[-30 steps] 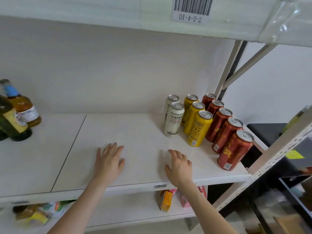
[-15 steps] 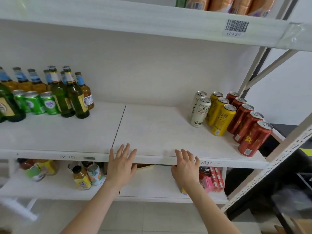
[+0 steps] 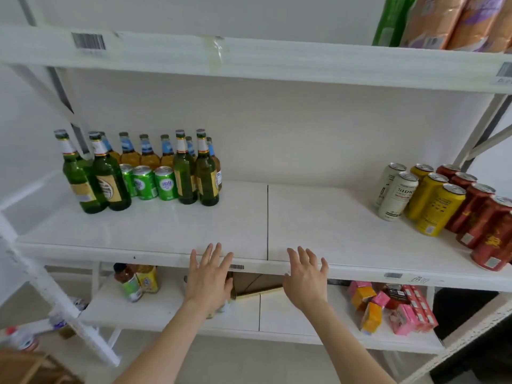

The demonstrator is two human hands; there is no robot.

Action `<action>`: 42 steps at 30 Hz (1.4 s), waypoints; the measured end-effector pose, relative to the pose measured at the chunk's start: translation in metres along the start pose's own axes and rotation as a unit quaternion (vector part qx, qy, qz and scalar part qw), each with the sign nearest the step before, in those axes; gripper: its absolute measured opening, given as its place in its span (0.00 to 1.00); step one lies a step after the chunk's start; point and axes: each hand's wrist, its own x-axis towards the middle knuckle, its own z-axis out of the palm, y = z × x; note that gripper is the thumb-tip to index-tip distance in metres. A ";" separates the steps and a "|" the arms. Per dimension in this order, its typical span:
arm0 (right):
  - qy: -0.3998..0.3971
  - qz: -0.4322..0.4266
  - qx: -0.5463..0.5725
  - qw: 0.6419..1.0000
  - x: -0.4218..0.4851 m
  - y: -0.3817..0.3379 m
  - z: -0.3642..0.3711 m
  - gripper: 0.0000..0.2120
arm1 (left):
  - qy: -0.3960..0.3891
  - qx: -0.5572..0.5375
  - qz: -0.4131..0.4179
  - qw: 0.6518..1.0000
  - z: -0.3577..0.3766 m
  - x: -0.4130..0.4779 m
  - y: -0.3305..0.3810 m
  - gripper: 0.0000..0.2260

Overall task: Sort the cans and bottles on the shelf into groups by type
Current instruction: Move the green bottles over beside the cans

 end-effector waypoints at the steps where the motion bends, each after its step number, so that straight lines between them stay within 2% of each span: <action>1: -0.002 -0.003 0.001 1.000 0.002 -0.017 0.003 0.27 | -0.002 0.002 -0.004 1.000 0.000 -0.002 -0.016 0.27; 14: -0.038 -0.082 0.015 0.996 0.063 -0.211 0.035 0.31 | -0.013 0.021 -0.098 0.995 0.002 -0.019 -0.212 0.28; 22: -0.017 -0.111 0.031 0.993 0.122 -0.305 0.042 0.31 | -0.007 0.044 -0.132 0.990 0.000 0.012 -0.309 0.28; 31: 0.006 -0.083 0.034 0.996 0.172 -0.404 0.053 0.32 | -0.013 0.052 -0.136 0.989 0.002 0.039 -0.427 0.29; 38: 0.037 -0.022 0.105 0.994 0.208 -0.476 0.058 0.35 | -0.010 0.055 -0.105 0.993 0.003 0.070 -0.513 0.31; 40: 0.048 -0.010 0.124 0.991 0.218 -0.489 0.057 0.36 | -0.006 0.021 -0.102 0.995 0.008 0.081 -0.526 0.34; 42: 0.064 -0.004 0.151 0.986 0.229 -0.497 0.057 0.37 | 0.002 -0.061 -0.102 0.993 0.014 0.095 -0.532 0.36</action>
